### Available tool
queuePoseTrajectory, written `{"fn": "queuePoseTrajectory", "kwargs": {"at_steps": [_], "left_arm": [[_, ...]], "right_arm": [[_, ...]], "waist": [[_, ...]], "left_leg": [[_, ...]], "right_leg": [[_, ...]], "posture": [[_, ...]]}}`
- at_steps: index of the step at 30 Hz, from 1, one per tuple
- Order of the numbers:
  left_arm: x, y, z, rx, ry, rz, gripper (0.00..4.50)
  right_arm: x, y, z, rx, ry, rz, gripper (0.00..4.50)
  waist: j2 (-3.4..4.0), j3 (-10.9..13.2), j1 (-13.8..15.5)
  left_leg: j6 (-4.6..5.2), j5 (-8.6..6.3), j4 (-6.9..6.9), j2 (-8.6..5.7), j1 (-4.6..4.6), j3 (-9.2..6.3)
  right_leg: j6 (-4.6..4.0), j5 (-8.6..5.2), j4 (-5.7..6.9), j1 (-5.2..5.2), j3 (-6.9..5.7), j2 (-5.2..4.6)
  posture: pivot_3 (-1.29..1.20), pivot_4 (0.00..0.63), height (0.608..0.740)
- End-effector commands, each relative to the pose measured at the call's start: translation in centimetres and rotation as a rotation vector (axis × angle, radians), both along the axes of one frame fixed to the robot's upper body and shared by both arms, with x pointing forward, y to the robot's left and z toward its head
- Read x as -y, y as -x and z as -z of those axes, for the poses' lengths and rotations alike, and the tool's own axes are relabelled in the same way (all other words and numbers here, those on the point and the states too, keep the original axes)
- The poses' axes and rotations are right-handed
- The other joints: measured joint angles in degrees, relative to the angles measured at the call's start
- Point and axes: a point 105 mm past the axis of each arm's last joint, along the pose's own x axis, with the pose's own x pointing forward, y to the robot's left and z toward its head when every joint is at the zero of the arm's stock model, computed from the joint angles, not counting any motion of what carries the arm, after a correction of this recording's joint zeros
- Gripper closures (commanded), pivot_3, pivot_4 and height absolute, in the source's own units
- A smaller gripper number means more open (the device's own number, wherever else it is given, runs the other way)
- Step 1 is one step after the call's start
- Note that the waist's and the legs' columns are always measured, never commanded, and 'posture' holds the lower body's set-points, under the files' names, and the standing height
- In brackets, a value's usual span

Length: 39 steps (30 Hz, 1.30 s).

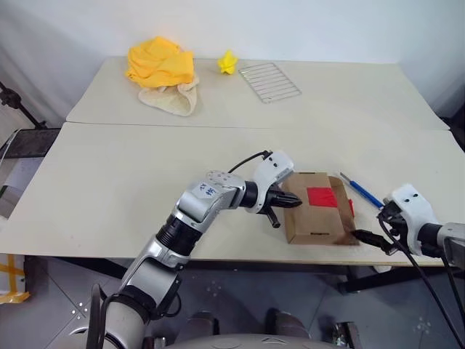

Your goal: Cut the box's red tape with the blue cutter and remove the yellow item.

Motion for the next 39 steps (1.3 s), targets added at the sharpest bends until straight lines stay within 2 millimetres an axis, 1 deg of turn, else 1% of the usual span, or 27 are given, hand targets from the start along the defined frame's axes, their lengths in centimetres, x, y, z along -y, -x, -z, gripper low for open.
{"fn": "queuePoseTrajectory", "kwargs": {"at_steps": [1, 7, 11, 14, 16, 18, 22, 26, 28, 32, 39], "left_arm": [[-0.2, 0.2, 1.8, -0.035, -0.063, -0.003, 4.5], [-1.2, 0.3, 2.1, -0.039, -0.077, -0.019, 4.5], [-1.4, 0.4, 2.2, -0.041, -0.08, -0.022, 4.5], [-1.3, 0.4, 2.2, -0.042, -0.079, -0.027, 4.5], [-1.3, 0.3, 2.1, -0.04, -0.079, -0.027, 4.5], [-1.2, 0.1, 2.0, -0.033, -0.078, -0.026, 4.5], [-0.8, -0.1, 1.6, -0.018, -0.074, -0.017, 4.5], [-0.5, -0.2, 1.4, -0.007, -0.073, -0.007, 4.5], [-0.3, -0.2, 1.4, -0.003, -0.074, 0.002, 4.5], [-0.1, 0.0, 1.4, 0.002, -0.078, 0.016, 4.5], [0.0, 0.1, 1.3, 0.009, -0.082, 0.024, 4.5]], "right_arm": [[0.8, 0.1, 0.2, -0.003, 0.04, -0.002, 0.02], [1.2, -0.1, 0.7, -0.012, 0.034, -0.024, 0.02], [1.4, 0.0, 0.8, -0.024, 0.059, -0.066, 0.02], [2.1, 0.2, 0.6, -0.037, 0.093, -0.101, 0.02], [3.0, 0.0, -0.2, -0.024, 0.107, -0.098, 0.02], [3.5, -0.7, -2.0, 0.03, 0.081, -0.081, 0.02], [3.1, -2.2, -5.2, 0.107, -0.091, -0.013, 0.02], [1.8, -3.1, -6.8, 0.078, -0.313, 0.038, 0.02], [1.1, -3.2, -6.4, 0.023, -0.384, 0.048, 0.02], [0.2, -2.8, -4.7, -0.105, -0.438, 0.056, 0.02], [-1.6, -2.1, -3.1, -0.254, -0.566, 0.017, 0.02]], "waist": [[0.0, 0.0, -0.04], [0.01, -0.01, -0.38], [0.02, -0.01, -0.33], [0.02, -0.01, -0.24], [0.02, -0.01, -0.2], [0.02, -0.01, -0.22], [0.21, 0.01, -1.06], [0.23, 0.02, -0.98], [0.21, 0.02, -0.95], [0.22, 0.02, -0.76], [0.25, 0.02, -1.05]], "left_leg": [[0.0, 0.0, 0.0, 0.0, 0.02, 0.01], [0.0, 0.0, -0.02, 0.02, 0.03, 0.0], [0.0, 0.0, -0.02, 0.02, 0.02, 0.0], [0.0, 0.0, -0.02, 0.01, 0.02, 0.0], [0.0, 0.0, -0.02, 0.01, 0.02, 0.0], [0.0, 0.0, -0.01, 0.0, 0.02, 0.02], [0.0, 0.01, -0.02, 0.01, 0.02, 0.02], [0.0, 0.01, -0.02, 0.03, 0.0, 0.0], [0.0, 0.01, -0.01, 0.03, 0.0, -0.03], [0.0, 0.0, -0.01, 0.0, -0.07, -0.03], [0.0, 0.0, -0.01, 0.0, -0.05, -0.02]], "right_leg": [[0.0, 0.0, 0.01, 0.01, 0.0, 0.0], [0.0, 0.0, 0.01, 0.01, 0.0, 0.01], [0.0, 0.0, 0.01, 0.01, -0.01, 0.01], [0.0, 0.0, -0.01, 0.01, -0.01, 0.0], [0.0, 0.0, -0.01, 0.01, -0.01, 0.0], [0.0, 0.0, -0.02, 0.02, 0.0, 0.0], [0.0, 0.0, -0.01, 0.01, 0.01, 0.0], [0.0, 0.0, -0.01, 0.0, -0.01, 0.0], [0.0, 0.0, -0.02, 0.0, -0.03, 0.0], [0.0, 0.0, -0.07, -0.02, -0.04, -0.02], [0.01, 0.01, -0.02, -0.04, -0.03, -0.02]], "posture": [[0.0, 0.15, 0.74], [0.0, 0.15, 0.74], [0.0, 0.15, 0.74], [0.0, 0.15, 0.74], [0.0, 0.15, 0.74], [0.0, 0.15, 0.74], [0.0, 0.15, 0.74], [0.0, 0.15, 0.74], [0.0, 0.15, 0.74], [0.0, 0.15, 0.74], [0.0, 0.15, 0.74]]}}
